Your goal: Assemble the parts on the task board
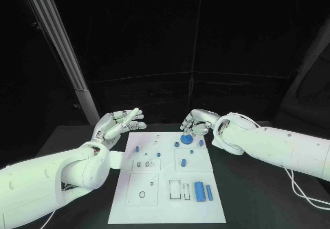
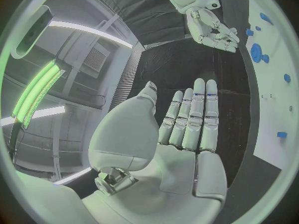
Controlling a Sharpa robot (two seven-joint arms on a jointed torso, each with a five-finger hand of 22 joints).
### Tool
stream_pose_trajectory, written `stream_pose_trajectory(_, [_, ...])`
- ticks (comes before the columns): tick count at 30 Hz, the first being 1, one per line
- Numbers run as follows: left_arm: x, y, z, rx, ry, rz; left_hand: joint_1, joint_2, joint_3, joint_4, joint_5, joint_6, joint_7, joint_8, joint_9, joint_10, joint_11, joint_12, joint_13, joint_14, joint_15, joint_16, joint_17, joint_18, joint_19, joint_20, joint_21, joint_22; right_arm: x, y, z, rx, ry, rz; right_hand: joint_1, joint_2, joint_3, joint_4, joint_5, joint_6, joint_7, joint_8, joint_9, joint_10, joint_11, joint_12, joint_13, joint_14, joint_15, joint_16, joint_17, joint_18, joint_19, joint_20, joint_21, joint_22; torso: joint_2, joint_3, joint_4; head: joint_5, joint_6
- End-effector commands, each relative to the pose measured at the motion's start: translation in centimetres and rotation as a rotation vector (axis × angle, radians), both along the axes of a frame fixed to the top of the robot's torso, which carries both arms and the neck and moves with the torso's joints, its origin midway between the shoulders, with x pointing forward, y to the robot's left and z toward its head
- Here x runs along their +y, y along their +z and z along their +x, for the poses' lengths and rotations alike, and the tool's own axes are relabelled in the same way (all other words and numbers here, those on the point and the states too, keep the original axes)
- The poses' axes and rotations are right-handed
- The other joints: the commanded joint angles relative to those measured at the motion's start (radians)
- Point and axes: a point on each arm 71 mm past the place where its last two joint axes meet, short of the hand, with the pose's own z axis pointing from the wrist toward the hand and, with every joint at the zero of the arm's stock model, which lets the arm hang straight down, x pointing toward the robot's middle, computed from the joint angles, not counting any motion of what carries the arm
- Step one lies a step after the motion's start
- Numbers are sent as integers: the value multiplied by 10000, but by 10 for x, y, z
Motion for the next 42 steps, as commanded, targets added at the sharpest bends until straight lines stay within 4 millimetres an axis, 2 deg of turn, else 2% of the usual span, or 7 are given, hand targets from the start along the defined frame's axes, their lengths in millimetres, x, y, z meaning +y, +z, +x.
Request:
stream_pose_trajectory(1, [-6, 0, -3, 133, -492, -162, 85, 3, -55, 5, 15, 57, -2, -51, -20, 96, 7, -67, -17, 47, 28, -51, 16, 123, 80, 20, -11, -15, 6, -1, 2, -567, 86, -1715, -151, -31, 123, 6, -56, -31, -1, -52, 3, -171, -8, -30, 4, 499, -26, 775, 249, 182, 68, -31, 348, 193, 264, -25, 98, -66, 18])
stream_pose_trajectory(3, [-8, -1, -4, 185, -560, -180, 87, 11, -61, 4, 15, 59, -1, -59, -24, 98, 8, -77, -18, 42, 29, -64, 16, 122, 82, 20, -15, -19, 11, -2, 2, -596, 190, -1955, -217, -31, 157, 39, -108, -93, -74, -61, -3, -264, 54, -36, 0, 536, -72, 1720, 676, 179, 97, -29, 502, 278, 329, -30, 125, -90, 24])
stream_pose_trajectory(7, [-9, -3, -4, 275, -666, -204, 88, 17, -66, 3, 15, 59, 0, -66, -27, 99, 10, -85, -19, 38, 30, -75, 16, 121, 85, 21, -18, -22, 19, -3, 3, -598, 339, -2370, -367, -125, 317, 77, -160, -251, -27, -52, 5, -497, 61, -21, 8, 438, -2, 4988, 3112, 192, 156, -3, 1153, 645, 444, -38, 174, -157, 8])
stream_pose_trajectory(14, [-11, -3, -7, 364, -798, -243, 89, 26, -70, 3, 14, 60, 1, -74, -31, 99, 11, -95, -20, 37, 31, -85, 17, 121, 88, 21, -21, -25, 24, -3, 4, -561, 415, -2807, -433, -218, 572, 132, -175, -305, -1, -50, 8, -621, 41, -18, 11, 303, 56, 7824, 6470, 192, 53, 77, 2008, 1144, 583, -49, 251, -214, -10])
stream_pose_trajectory(21, [-11, -3, -8, 415, -849, -256, 93, 41, -79, 0, 15, 59, 5, -89, -39, 98, 14, -114, -22, 35, 33, -104, 19, 120, 93, 21, -27, -32, 26, -5, 3, -388, 554, -3148, -436, -256, 667, 159, -188, -308, -24, -48, 9, -661, 62, -25, 8, 281, 68, 8477, 7311, 203, -18, 94, 2276, 1299, 655, -68, 263, -218, -26])
stream_pose_trajectory(33, [-11, -3, -8, 449, -873, -258, 98, 55, -87, -4, 15, 58, 10, -104, -45, 93, 18, -133, -24, 35, 36, -121, 21, 119, 98, 22, -33, -38, 30, -6, 4, -374, 593, -3452, -403, -262, 801, 191, -199, -296, -16, -43, 11, -687, 65, -20, 9, 285, 63, 9070, 8116, 203, -79, 135, 2552, 1454, 694, -45, 283, -216, -60])
stream_pose_trajectory(42, [-11, -4, -8, 472, -893, -257, 138, 108, -87, -28, 15, 66, 19, -134, -57, 95, 25, -174, -26, 47, 39, -156, 30, 118, 111, 23, -46, -53, 35, -7, 5, -391, 655, -3550, -315, -113, 1089, 220, -322, -221, -13, -36, 15, -630, 56, -20, 6, 274, 58, 9388, 8503, 209, -124, 155, 2780, 1582, 722, -40, 286, -169, -81])
